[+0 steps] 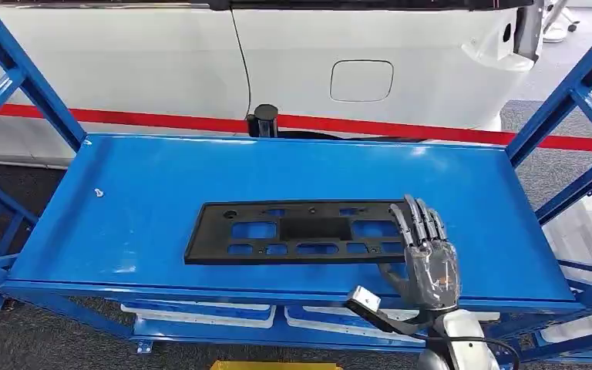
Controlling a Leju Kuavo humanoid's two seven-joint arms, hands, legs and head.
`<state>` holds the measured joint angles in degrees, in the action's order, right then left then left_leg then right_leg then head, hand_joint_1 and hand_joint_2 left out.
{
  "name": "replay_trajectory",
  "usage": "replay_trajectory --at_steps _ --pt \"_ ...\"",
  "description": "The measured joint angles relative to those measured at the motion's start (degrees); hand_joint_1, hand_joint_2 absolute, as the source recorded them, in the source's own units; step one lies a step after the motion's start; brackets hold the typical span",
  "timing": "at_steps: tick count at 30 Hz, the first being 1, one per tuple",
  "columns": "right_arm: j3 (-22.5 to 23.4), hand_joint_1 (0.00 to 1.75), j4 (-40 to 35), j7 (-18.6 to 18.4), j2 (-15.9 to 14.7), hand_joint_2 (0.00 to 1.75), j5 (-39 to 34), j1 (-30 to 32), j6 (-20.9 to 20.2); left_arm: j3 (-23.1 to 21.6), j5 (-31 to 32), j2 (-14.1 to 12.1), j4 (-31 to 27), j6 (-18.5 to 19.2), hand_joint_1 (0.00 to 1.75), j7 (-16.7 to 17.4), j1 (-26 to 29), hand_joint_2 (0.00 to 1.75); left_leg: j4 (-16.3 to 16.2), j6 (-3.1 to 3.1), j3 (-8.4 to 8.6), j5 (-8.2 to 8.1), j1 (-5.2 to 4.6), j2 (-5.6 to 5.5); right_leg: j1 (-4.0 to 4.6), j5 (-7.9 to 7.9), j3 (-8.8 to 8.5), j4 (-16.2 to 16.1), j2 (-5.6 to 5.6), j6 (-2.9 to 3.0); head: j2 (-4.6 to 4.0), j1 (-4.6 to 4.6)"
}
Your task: Take the parts from the cabinet and place them on the table.
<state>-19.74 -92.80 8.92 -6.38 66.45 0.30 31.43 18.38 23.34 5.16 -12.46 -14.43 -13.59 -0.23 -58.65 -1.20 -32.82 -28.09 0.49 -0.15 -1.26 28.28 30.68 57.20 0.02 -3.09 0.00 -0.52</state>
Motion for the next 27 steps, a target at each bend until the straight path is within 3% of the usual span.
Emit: replay_trajectory --at_steps 27 --pt "1.07 0.00 5.70 0.98 0.59 1.75 -0.92 -4.49 -3.28 0.89 1.14 0.17 0.02 0.50 0.00 -0.04 -0.38 0.00 0.00 0.00 0.00 0.00 0.00 0.00 0.00 0.00 -0.01 0.01 0.00 0.00 0.00 0.00"
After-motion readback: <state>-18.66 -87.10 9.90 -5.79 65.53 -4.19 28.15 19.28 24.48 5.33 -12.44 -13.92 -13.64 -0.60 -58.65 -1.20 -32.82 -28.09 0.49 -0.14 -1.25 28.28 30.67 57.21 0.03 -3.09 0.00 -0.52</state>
